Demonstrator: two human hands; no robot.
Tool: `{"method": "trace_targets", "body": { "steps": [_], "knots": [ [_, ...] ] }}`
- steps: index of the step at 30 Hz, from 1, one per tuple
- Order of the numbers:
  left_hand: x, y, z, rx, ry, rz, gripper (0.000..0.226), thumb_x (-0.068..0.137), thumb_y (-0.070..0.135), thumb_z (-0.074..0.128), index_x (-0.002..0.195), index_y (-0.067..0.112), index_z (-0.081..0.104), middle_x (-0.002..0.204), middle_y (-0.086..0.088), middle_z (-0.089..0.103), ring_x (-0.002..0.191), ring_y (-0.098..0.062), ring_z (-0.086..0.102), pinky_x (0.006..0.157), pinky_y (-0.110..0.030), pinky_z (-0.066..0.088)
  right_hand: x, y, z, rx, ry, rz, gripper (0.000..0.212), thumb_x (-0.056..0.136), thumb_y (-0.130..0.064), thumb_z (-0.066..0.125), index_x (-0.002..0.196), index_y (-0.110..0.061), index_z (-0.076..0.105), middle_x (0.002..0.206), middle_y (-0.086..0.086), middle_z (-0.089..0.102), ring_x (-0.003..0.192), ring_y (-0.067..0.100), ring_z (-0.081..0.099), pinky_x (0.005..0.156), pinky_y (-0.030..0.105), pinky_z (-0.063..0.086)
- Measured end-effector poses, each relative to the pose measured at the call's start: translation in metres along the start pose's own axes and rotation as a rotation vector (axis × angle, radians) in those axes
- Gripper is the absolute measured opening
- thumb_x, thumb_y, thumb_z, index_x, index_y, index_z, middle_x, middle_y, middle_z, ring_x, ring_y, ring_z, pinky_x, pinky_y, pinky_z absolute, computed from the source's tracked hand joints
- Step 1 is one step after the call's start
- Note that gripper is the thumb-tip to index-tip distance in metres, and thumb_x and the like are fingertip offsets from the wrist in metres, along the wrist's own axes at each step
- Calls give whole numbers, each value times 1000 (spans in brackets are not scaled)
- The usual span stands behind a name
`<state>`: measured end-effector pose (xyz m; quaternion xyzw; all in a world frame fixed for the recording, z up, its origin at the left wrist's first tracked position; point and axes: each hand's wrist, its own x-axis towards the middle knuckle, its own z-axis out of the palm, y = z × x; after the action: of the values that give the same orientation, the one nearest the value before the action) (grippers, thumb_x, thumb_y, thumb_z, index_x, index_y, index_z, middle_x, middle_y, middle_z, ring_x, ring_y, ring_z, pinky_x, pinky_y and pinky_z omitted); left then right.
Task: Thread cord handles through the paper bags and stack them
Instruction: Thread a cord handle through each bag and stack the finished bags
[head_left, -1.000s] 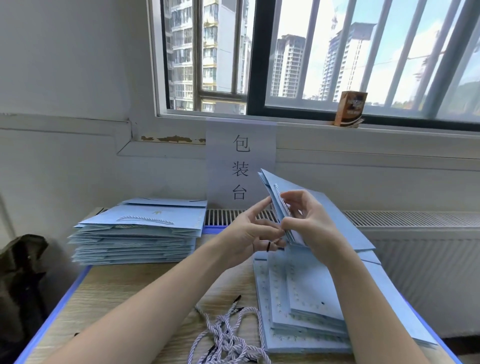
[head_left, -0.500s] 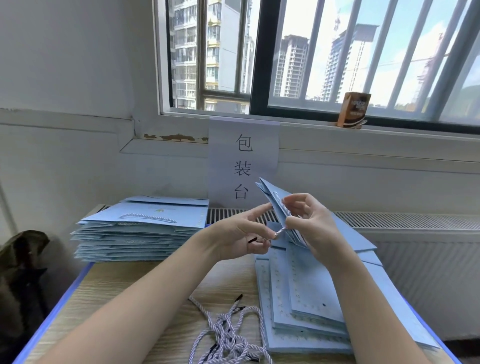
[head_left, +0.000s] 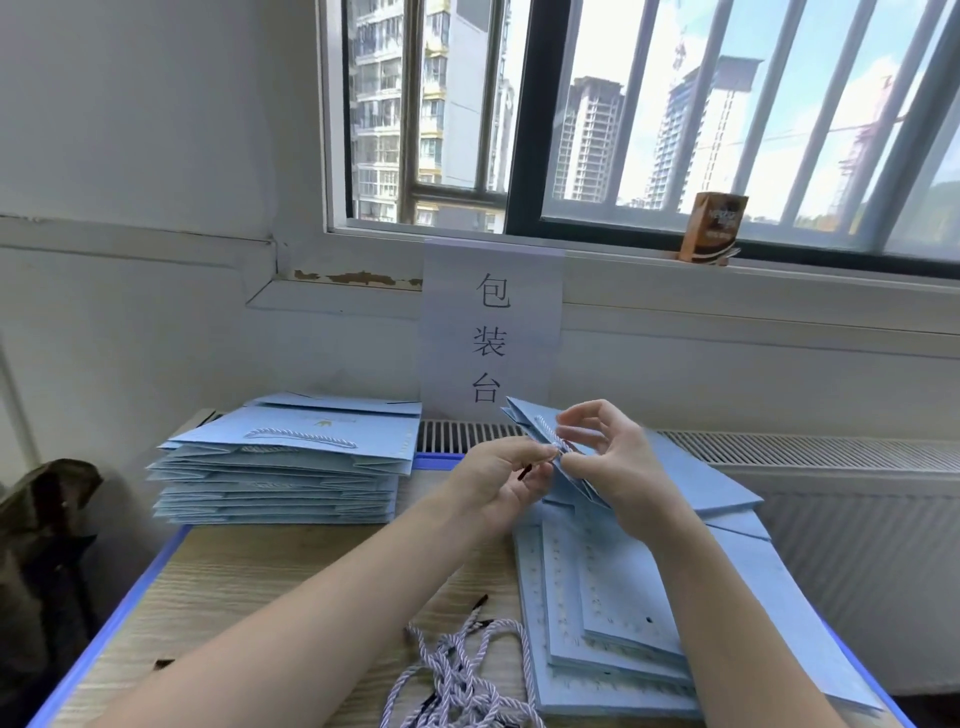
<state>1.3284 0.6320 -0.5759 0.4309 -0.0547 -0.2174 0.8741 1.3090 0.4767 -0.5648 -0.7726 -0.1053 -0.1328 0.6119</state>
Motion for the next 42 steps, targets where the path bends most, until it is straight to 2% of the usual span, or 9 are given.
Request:
{"method": "trace_targets", "body": {
  "steps": [5, 8, 11, 16, 20, 24, 27, 32, 42],
  "knots": [
    [5, -12, -1, 123, 152, 67, 15, 84, -14, 61, 95, -4, 64, 77, -12, 62, 49, -11, 54, 48, -18, 45, -3, -4, 5, -72, -1, -6, 38, 62, -20, 80, 94, -21, 60, 115, -5, 66, 113, 5, 63, 84, 31, 57],
    [9, -11, -4, 156, 214, 74, 30, 81, -14, 62, 108, -2, 56, 74, -11, 59, 46, -11, 50, 43, -20, 43, -4, -6, 9, -90, -16, -31, 34, 63, -17, 76, 93, -20, 59, 115, -6, 66, 115, 3, 62, 80, 23, 52],
    [9, -7, -4, 191, 249, 87, 26, 83, -12, 62, 104, 2, 54, 70, -8, 56, 48, -13, 47, 42, -20, 44, -5, -10, 8, -104, -10, -60, 33, 63, -19, 70, 94, -20, 59, 117, -10, 65, 113, -2, 61, 74, 18, 51],
    [9, -5, -5, 174, 298, 80, 30, 84, -8, 67, 106, 3, 51, 68, -10, 59, 40, -12, 50, 38, -20, 36, -6, -10, 11, -137, -66, -95, 32, 77, 10, 64, 95, -16, 58, 120, -6, 64, 116, 3, 61, 75, 21, 53],
    [9, -4, -8, 182, 344, -22, 21, 84, -7, 68, 101, 2, 60, 61, -8, 55, 36, -9, 42, 34, -15, 25, -9, -10, 17, -171, -115, -104, 30, 74, 7, 61, 92, -17, 57, 118, -6, 64, 115, 0, 61, 83, 33, 56],
    [10, -2, -11, 189, 431, -42, 10, 82, -7, 70, 86, 0, 64, 59, -8, 57, 34, -6, 35, 32, -13, 20, -12, -13, 18, -209, -122, -53, 31, 76, 8, 61, 93, -18, 57, 119, -12, 64, 108, -6, 61, 78, 44, 58],
    [10, 0, -12, 209, 484, 9, 11, 83, -5, 73, 86, -1, 63, 71, -13, 60, 37, -8, 41, 34, -16, 27, -12, -15, 17, -201, -113, -42, 31, 77, 7, 63, 92, -19, 57, 120, -11, 64, 99, -2, 65, 74, 45, 59],
    [6, 3, -8, 172, 452, 78, 23, 83, -2, 74, 101, -5, 61, 74, -14, 66, 56, -17, 60, 42, -19, 47, -10, -17, 13, -179, -82, -78, 28, 79, 7, 64, 93, -15, 57, 121, -8, 64, 115, 0, 60, 70, 16, 50],
    [3, 11, 0, 180, 348, 132, 15, 76, -21, 68, 88, -11, 67, 77, -17, 70, 69, -22, 71, 72, -23, 60, -8, -14, 8, -168, -45, -53, 27, 79, 9, 64, 95, -11, 56, 116, -5, 64, 114, 3, 61, 70, 12, 48]
  ]
}}
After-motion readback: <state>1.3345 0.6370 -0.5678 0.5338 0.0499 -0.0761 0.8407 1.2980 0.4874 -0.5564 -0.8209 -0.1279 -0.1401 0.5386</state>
